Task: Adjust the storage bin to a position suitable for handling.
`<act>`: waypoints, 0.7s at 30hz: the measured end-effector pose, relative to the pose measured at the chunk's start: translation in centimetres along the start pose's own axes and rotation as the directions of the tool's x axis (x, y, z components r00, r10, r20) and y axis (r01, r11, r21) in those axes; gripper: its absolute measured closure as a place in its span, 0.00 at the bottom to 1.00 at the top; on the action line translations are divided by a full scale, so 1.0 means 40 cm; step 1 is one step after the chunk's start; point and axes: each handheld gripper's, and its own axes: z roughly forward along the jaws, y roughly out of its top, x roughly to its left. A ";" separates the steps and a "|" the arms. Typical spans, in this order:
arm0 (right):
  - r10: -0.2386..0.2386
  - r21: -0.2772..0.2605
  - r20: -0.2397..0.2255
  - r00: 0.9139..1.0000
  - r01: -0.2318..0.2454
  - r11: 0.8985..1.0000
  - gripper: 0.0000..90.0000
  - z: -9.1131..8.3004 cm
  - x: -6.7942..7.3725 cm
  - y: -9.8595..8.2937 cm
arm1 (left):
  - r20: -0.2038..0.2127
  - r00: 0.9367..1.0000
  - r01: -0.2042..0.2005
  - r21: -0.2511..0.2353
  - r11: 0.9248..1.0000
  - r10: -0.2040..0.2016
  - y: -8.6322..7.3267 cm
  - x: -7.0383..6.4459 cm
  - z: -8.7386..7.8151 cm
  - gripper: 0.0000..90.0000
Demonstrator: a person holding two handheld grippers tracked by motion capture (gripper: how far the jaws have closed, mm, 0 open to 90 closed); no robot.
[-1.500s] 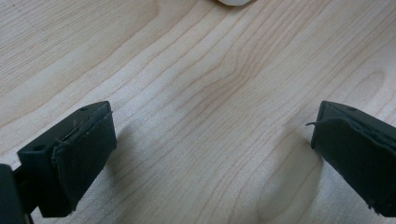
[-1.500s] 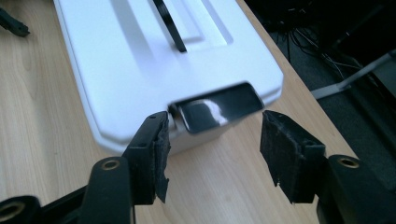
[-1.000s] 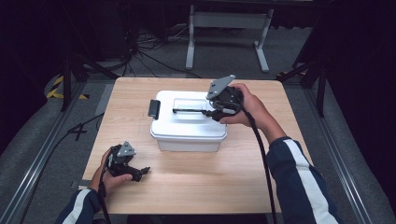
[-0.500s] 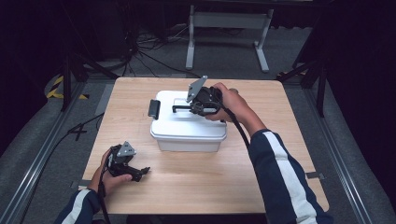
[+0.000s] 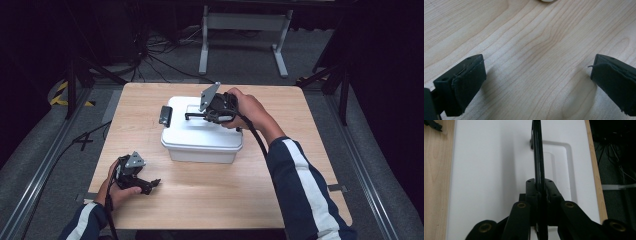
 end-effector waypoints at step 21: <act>-0.005 -0.044 0.033 0.999 0.006 0.999 0.94 -0.051 -0.010 0.002 | 0.001 1.000 0.000 0.001 1.000 0.000 0.000 0.000 0.000 0.01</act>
